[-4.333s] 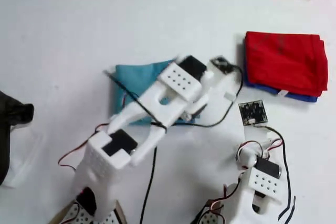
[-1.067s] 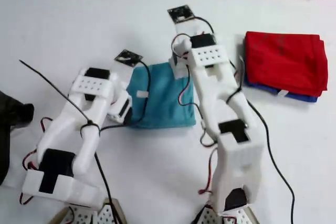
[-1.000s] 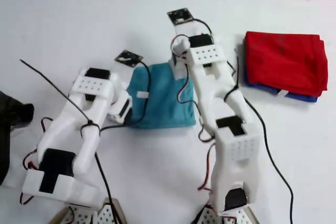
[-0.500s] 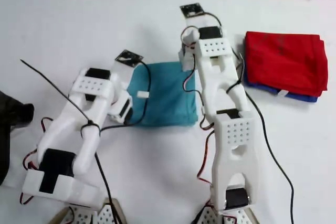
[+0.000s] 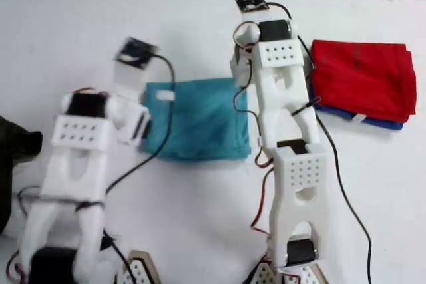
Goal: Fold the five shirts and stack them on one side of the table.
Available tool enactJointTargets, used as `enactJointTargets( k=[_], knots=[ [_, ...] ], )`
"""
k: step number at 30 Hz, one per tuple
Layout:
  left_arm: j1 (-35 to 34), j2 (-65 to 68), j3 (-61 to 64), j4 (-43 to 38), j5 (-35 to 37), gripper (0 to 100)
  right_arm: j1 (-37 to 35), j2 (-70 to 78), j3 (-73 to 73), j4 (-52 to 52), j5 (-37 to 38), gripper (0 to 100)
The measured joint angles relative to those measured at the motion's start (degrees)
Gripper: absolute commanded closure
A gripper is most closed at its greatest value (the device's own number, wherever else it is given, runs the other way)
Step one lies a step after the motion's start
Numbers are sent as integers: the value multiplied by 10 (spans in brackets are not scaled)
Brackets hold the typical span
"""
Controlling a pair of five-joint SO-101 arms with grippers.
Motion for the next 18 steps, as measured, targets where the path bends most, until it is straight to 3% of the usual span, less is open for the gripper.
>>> enactJointTargets(
  k=[6,14,18],
  knots=[
    [-66,-25,0,2,0,820,-49,54,-1,1,-39,757],
    [-121,9,0,2,0,820,-69,127,-1,1,-92,606],
    [-129,18,0,2,0,820,-68,155,-13,1,-95,608]
  ],
)
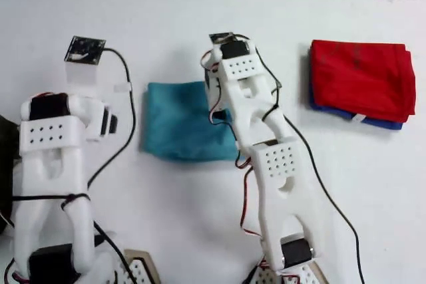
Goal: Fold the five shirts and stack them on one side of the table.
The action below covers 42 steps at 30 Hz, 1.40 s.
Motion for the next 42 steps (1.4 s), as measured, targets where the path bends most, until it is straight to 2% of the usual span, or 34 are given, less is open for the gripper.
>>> enactJointTargets(
  k=[2,4,8,10,13,22,27,36,42],
  knots=[
    [-3,0,0,0,0,820,0,12,-10,0,0,632],
    [-2,0,0,0,0,820,-1,22,-11,0,0,697],
    [-2,0,0,0,0,821,-8,36,-11,0,13,992],
    [-3,0,0,0,0,821,-15,40,-12,1,47,943],
    [-1,0,0,0,0,822,-21,42,-12,2,84,987],
    [-3,0,0,0,0,822,-20,42,-14,2,104,981],
    [-1,0,0,0,-1,822,-3,-9,-4,2,164,981],
    [-1,2,0,-4,-1,822,113,-210,-3,2,251,981],
    [-1,2,0,-6,-1,822,193,-282,-3,2,318,981]
  ],
)
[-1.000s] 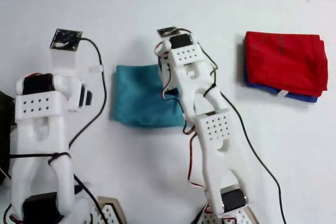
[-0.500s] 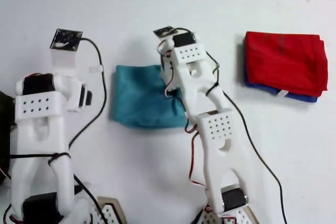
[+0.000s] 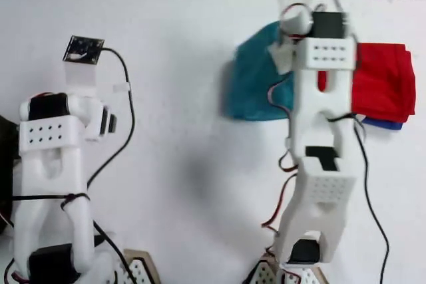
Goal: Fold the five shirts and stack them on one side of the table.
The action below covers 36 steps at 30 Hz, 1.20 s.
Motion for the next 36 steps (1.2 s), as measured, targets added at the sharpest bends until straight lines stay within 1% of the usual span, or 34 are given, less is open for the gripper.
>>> enactJointTargets(
  k=[3,6,12,17,21,28,34,36],
  knots=[
    [0,0,0,0,0,822,37,-6,0,-3,33,981],
    [0,0,0,0,0,822,78,-6,0,-31,62,981],
    [-1,0,0,0,0,823,163,-6,0,-118,148,981],
    [0,0,0,0,0,823,220,-6,0,-173,193,981],
    [0,0,0,0,0,823,244,5,0,-207,220,981],
    [0,0,0,0,0,823,267,96,0,-276,266,980],
    [0,0,0,0,0,822,287,156,0,-370,269,976],
    [0,0,0,0,0,821,292,172,0,-391,269,940]
  ],
)
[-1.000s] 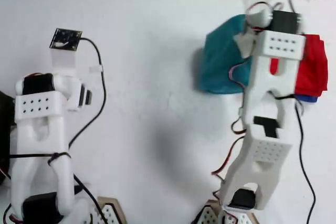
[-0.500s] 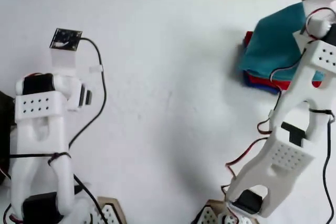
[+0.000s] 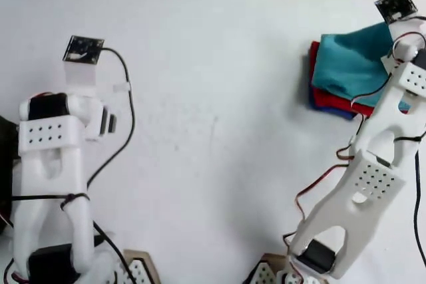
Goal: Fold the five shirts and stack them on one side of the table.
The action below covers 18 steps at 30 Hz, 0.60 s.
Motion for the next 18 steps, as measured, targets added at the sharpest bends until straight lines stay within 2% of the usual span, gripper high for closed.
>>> enactJointTargets(
  k=[5,13,18],
  knots=[
    [0,0,0,0,0,821,4,16,0,-8,0,760],
    [0,0,0,18,0,820,19,4,1,-13,-1,775],
    [-2,0,0,21,0,823,18,-38,1,-13,-78,785]
  ],
)
